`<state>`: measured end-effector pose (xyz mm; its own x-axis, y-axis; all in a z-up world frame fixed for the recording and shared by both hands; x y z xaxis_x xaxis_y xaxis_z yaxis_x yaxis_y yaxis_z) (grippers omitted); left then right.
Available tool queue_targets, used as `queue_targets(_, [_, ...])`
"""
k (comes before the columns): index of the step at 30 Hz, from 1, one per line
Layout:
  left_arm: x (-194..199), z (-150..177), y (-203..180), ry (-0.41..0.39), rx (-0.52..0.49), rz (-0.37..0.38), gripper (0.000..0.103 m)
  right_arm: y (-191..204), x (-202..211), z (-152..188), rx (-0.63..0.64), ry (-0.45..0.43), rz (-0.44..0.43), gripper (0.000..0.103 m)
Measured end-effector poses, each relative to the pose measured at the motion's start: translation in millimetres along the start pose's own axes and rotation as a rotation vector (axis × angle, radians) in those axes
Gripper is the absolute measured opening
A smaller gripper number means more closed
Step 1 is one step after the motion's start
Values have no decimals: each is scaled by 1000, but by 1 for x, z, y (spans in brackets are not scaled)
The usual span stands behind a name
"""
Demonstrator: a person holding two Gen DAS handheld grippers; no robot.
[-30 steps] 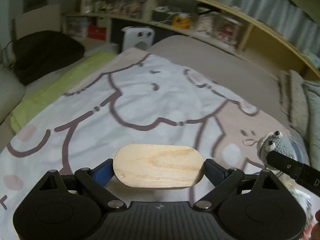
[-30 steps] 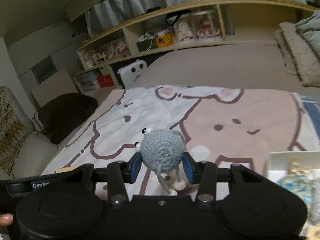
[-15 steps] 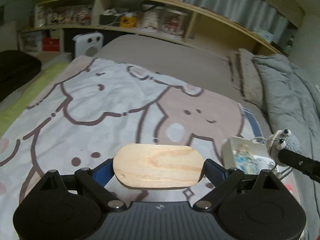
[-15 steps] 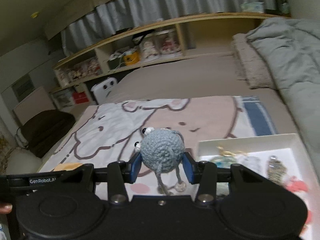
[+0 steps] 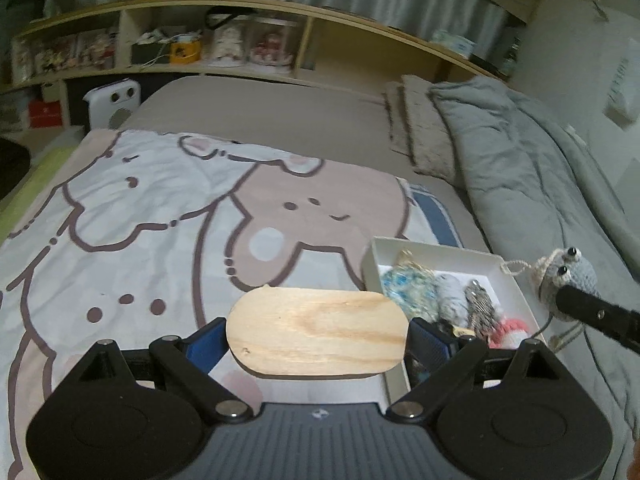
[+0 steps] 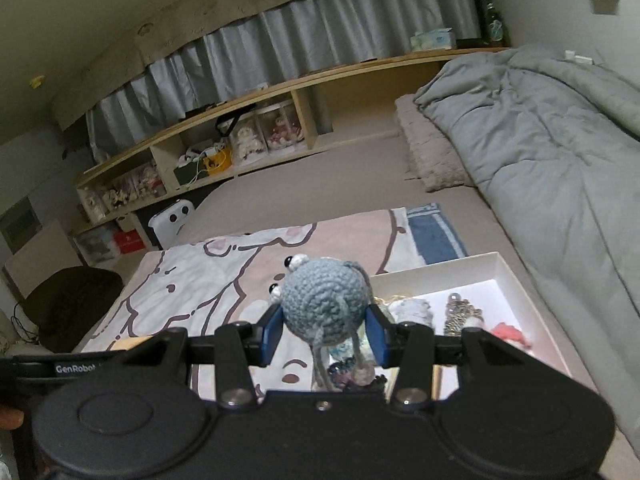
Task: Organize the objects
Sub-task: 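Carry wooden block and grey mouse into the white box with both tools and release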
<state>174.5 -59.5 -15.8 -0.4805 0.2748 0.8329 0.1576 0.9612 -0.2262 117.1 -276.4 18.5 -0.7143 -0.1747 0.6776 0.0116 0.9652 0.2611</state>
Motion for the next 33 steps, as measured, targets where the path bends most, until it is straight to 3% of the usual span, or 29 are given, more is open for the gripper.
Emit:
queue_targets(7, [-4, 13, -29, 32, -42, 37, 94, -29, 17, 14, -48, -15, 29, 46])
queue_targets(20, [-8, 21, -98, 81, -162, 96, 94, -89, 6, 33, -141, 58, 105, 46])
queue_targets(25, [-25, 24, -126, 166, -193, 134, 94, -98, 3, 38, -136, 93, 102, 46])
queue_targets(33, [-74, 45, -143, 327, -176, 107, 94, -112, -17, 50, -148, 201, 92, 46])
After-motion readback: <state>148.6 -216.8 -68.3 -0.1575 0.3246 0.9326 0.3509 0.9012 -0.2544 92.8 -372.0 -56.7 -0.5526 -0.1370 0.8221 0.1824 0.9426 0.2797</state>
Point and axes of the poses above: each gripper's, at about its wrist camera, not at the fingertips, and x roughly against the way its jaws point, y to its left, z to its underside, the point moved 6 cm from there along -x, roughly the way its jaws point, and after that the axes turned 14 degrees about y, right-handed, at the moved point
